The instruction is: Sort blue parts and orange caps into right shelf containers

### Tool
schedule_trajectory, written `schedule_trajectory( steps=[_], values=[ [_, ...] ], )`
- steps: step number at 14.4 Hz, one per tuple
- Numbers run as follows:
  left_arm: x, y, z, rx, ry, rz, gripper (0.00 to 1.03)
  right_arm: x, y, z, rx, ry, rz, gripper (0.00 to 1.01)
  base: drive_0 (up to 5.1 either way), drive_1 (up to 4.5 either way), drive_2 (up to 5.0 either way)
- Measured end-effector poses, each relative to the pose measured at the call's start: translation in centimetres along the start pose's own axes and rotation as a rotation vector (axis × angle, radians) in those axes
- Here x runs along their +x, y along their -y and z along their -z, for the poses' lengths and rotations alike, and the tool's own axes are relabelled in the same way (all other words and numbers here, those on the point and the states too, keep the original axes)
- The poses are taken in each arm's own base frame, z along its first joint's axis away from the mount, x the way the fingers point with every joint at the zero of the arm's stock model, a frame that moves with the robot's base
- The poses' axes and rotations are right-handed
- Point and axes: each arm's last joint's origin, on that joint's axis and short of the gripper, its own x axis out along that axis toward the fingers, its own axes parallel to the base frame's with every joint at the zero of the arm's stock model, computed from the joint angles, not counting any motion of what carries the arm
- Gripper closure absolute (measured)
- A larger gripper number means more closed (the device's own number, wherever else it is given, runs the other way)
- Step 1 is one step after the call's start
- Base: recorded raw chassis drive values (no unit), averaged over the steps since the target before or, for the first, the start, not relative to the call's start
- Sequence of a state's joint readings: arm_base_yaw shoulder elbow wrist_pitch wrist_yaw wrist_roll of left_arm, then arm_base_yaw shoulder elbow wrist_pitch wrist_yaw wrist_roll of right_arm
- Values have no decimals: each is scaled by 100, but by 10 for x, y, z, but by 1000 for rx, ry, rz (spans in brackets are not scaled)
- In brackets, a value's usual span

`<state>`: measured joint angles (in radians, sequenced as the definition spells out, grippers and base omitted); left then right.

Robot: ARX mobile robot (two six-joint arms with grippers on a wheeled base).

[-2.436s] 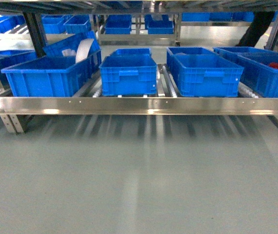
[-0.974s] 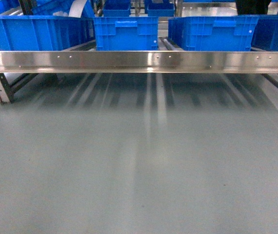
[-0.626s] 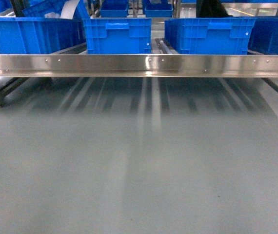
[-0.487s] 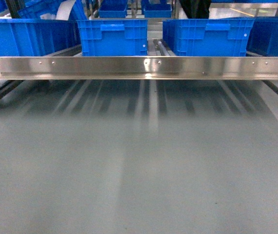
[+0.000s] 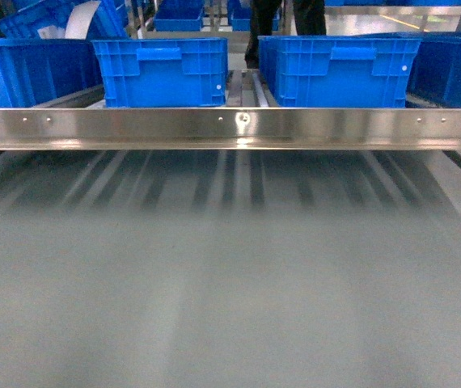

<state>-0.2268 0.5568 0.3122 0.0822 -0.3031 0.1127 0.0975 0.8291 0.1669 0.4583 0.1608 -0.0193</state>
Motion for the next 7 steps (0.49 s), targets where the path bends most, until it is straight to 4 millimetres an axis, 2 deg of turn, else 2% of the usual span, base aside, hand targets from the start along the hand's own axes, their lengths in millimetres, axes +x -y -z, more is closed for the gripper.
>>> schedule_trajectory(
  steps=[7],
  values=[
    [0,0,0,0,0,-1,59,0,0,0,0,-1,-1,60,8,438,-422]
  ],
)
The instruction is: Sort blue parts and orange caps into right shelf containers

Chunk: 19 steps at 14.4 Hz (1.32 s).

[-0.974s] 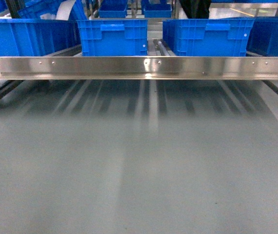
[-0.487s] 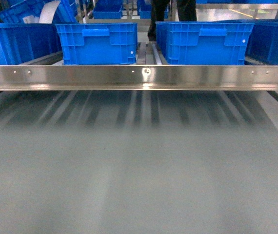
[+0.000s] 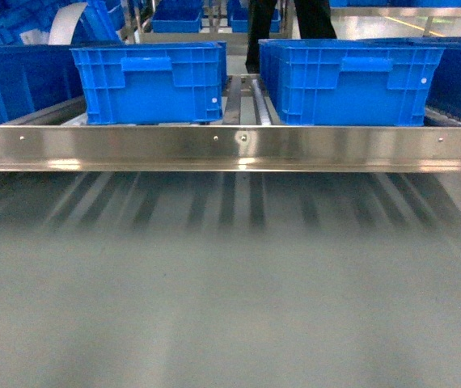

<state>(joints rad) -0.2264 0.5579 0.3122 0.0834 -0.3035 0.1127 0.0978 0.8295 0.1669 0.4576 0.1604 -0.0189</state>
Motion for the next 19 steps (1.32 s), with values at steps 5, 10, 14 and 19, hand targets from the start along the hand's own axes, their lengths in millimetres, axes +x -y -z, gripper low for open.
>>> schedule_trajectory(
  steps=[5,10,14,19],
  values=[
    [0,0,0,0,-1,-2,59,0,0,0,0,0,-1,60,7,439,-425],
    [0,0,0,1,-2,2,59,0,0,0,0,1,0,60,-18,413,-448],
    [0,0,0,1,1,2,59,0,0,0,0,1,0,60,12,442,-418],
    [0,0,0,0,1,2,59,0,0,0,0,0,0,60,8,438,-423]
  ],
)
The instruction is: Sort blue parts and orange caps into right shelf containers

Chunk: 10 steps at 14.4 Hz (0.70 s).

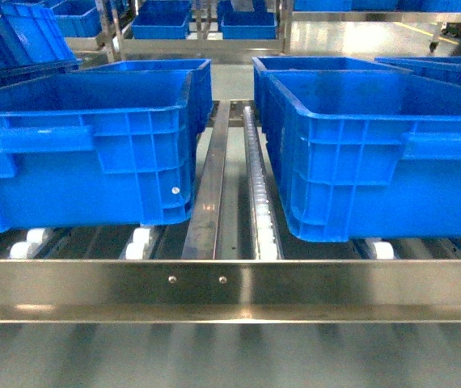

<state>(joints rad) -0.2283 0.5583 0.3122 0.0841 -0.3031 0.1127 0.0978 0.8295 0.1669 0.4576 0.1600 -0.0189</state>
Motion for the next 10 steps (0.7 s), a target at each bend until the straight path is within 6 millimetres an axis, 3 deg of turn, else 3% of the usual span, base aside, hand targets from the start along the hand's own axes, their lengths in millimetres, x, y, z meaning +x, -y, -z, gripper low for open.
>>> schedule_trajectory(
  steps=[2,10],
  values=[
    [1,0,1,2,-7,0,59,0,0,0,-1,-1,0,60,0,430,-430],
    [0,0,0,1,-3,0,59,0,0,0,0,0,0,60,0,0,0]
  ],
)
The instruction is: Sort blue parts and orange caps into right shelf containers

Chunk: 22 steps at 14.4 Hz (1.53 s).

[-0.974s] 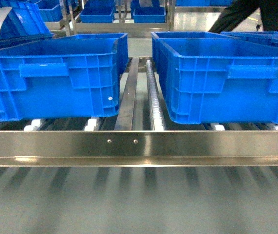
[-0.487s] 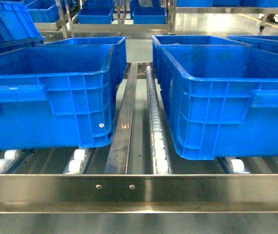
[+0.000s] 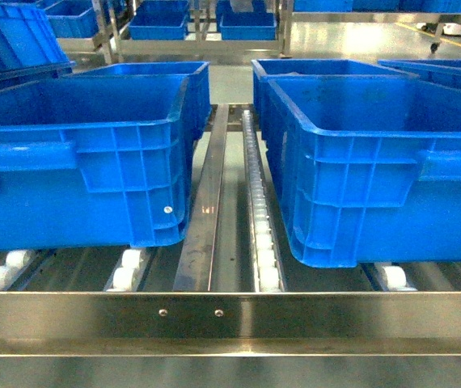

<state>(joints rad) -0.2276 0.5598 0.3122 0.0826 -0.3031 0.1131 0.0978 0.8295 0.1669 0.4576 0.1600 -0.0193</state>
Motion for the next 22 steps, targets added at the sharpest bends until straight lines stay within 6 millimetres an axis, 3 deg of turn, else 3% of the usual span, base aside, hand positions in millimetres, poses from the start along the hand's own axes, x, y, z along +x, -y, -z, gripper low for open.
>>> schedule_trajectory(
  steps=[22],
  values=[
    [0,0,0,0,0,0,59,0,0,0,0,0,0,60,0,0,0]
  ],
)
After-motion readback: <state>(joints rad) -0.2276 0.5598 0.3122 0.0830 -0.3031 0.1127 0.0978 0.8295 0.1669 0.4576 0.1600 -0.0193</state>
